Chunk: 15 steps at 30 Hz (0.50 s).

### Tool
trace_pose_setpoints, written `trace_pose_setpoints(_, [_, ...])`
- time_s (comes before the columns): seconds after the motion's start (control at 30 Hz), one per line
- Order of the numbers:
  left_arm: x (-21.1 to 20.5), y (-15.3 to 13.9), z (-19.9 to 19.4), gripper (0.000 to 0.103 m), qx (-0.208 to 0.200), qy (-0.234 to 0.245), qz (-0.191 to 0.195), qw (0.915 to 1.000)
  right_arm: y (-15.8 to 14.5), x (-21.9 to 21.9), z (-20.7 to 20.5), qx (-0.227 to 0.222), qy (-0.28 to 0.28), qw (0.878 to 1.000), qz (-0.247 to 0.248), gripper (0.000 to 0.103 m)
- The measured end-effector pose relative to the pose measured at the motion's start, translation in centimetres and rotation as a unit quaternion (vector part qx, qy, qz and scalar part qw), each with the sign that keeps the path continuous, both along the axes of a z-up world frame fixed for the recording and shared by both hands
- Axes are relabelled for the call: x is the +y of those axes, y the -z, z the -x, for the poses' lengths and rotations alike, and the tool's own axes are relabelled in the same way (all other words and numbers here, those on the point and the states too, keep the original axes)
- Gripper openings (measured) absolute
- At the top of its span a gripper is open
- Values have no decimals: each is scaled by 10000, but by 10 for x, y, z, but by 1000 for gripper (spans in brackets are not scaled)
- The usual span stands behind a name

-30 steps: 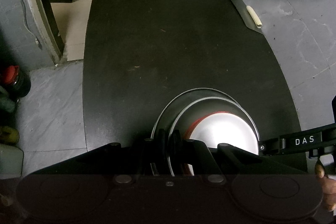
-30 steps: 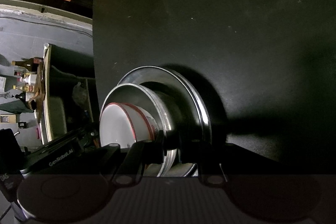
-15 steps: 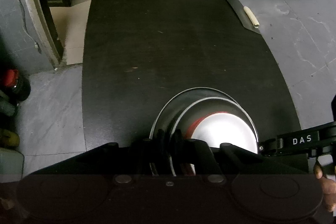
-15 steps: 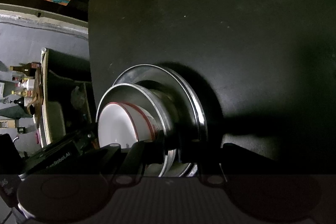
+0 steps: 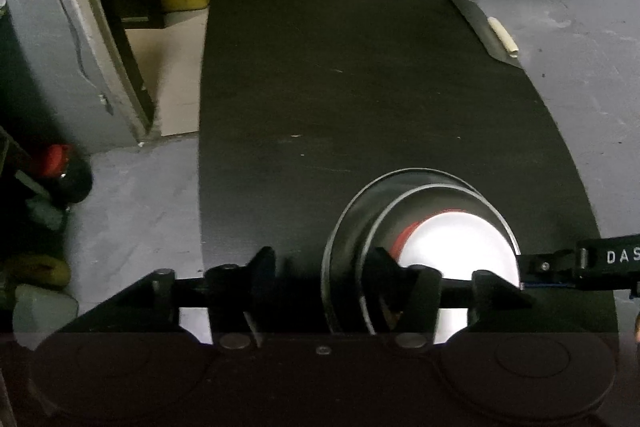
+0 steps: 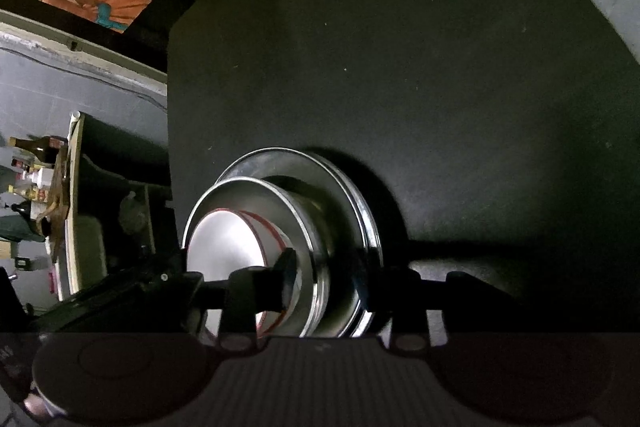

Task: Organize plates and bowls
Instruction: 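Open the left tool and lift it away from the stack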

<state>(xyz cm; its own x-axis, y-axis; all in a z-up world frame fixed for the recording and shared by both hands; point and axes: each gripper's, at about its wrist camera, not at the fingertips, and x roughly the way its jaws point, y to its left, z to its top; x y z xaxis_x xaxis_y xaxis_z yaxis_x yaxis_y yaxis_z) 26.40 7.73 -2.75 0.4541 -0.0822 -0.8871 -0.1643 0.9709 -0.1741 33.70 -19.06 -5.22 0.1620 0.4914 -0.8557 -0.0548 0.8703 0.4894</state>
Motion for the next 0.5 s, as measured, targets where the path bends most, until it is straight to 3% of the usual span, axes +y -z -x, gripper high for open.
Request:
trace_pose_setpoints(0.07, [1,-3,2,67,-18,-26,-55,10000,-3,3,4,-120,22,9999,77,44])
trace_pose_setpoints(0.1, [2,-4,3,70,-33,-49,-112,9999,-5,3,9,-195,35,9996,206,56])
trace_pose_setpoints(0.27, [5,-12,12,82,-126,-116,-315,9994,-15,7,25,-643,156,9956,657,64])
trace_pose_setpoints(0.43, [8,-18,22,85,-176,-143,-428,9988,-21,14,53,-1129,435,9876,1005,80])
trace_pose_setpoints(0.5, [10,-21,27,92,-210,-138,-500,9984,-21,16,64,-1273,502,9844,1105,87])
